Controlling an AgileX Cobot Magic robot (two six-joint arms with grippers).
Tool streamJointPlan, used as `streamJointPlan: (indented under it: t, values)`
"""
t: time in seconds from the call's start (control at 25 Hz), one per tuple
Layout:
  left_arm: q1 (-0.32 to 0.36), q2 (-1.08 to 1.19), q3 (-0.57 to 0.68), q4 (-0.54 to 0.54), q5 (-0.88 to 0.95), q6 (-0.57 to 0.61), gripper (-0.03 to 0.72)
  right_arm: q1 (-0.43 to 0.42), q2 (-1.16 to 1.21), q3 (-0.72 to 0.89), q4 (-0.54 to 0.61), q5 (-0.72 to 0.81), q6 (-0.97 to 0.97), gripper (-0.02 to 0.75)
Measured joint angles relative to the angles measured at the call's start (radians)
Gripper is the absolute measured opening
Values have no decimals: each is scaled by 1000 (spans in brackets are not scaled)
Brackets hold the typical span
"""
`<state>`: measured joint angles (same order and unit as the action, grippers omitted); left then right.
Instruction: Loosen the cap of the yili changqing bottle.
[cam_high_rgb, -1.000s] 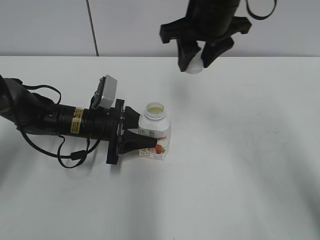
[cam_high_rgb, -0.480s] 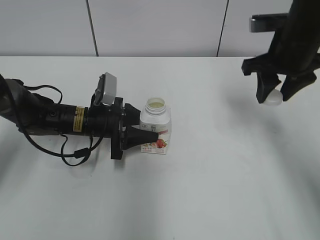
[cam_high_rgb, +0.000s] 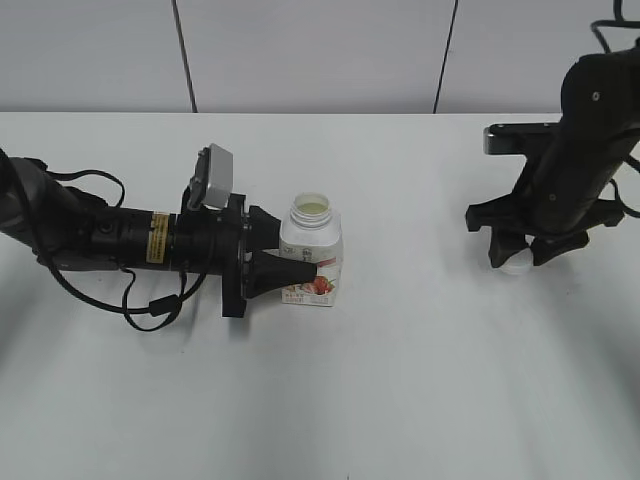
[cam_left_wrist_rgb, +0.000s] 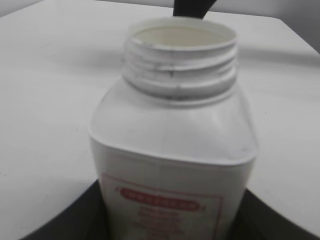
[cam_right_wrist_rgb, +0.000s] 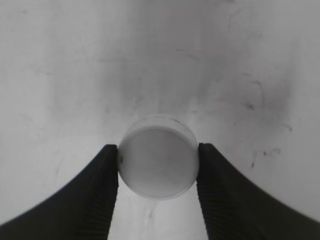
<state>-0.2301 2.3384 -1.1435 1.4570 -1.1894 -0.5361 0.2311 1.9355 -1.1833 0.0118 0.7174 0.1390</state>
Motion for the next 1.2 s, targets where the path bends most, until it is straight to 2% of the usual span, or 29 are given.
streamJointPlan:
  t: [0.28,0.52,0.6,0.72,0.88,0.96,1.12,1.2]
  values:
    - [0,0,0,-2,0,0,351,0,76,1,17,-122,1,385]
    - [0,0,0,-3,0,0,351,0,82,1,25,-126,-4,386]
    - [0,0,0,-3,0,0,351,0,82,1,32,-126,-13,432]
    - [0,0,0,-3,0,0,351,0,82,1,53,-126,-27,557]
    - [0,0,0,8,0,0,353,0,82,1,81,-124,-42,601]
    - [5,0,0,31,-5,1,386,0,82,1,92,-114,-43,602]
    - [33,0,0,94,-15,-24,524,1,73,1,112,-83,-57,600]
    - [60,-1,0,119,-15,-43,563,1,51,1,115,-76,-61,596]
